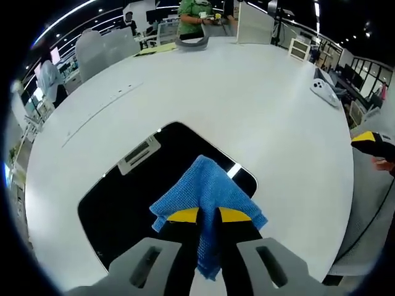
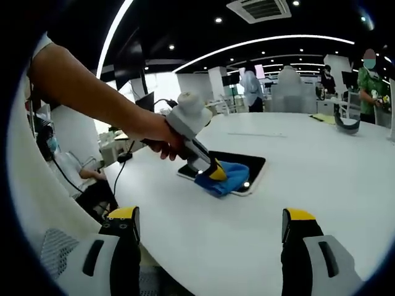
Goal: Wipe the mirror surface with the cleaning cloth until all visible marks leave the cleaned area.
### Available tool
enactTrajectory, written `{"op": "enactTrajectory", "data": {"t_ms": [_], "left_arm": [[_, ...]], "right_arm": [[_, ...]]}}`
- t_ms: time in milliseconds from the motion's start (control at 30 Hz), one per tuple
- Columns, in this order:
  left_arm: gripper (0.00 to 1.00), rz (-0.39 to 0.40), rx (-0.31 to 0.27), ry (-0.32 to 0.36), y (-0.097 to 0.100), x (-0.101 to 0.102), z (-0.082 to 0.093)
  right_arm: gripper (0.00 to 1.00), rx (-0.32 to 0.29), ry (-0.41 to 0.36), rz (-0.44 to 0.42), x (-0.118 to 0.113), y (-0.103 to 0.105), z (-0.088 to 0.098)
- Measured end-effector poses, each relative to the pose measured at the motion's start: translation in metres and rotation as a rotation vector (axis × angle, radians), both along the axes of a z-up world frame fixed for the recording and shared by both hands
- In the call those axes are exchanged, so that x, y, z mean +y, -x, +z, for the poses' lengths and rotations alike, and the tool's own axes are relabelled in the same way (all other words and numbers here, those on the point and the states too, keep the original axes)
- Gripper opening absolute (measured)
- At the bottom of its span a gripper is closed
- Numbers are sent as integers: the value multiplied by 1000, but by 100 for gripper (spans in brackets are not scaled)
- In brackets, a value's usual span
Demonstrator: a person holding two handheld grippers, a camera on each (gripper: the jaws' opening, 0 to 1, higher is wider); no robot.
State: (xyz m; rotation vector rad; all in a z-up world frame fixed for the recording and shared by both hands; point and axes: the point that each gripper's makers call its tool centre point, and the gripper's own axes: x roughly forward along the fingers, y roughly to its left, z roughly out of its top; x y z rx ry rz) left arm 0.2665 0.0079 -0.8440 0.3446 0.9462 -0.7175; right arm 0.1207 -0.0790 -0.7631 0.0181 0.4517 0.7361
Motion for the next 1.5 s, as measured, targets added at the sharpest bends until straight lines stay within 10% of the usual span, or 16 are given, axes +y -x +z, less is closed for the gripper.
{"op": "enactTrajectory", "data": {"t_ms": [1500], "left_arm": [[10, 72, 3, 105, 0, -23, 1]], "right_arm": [[96, 76, 45, 55, 11, 8, -10]]}}
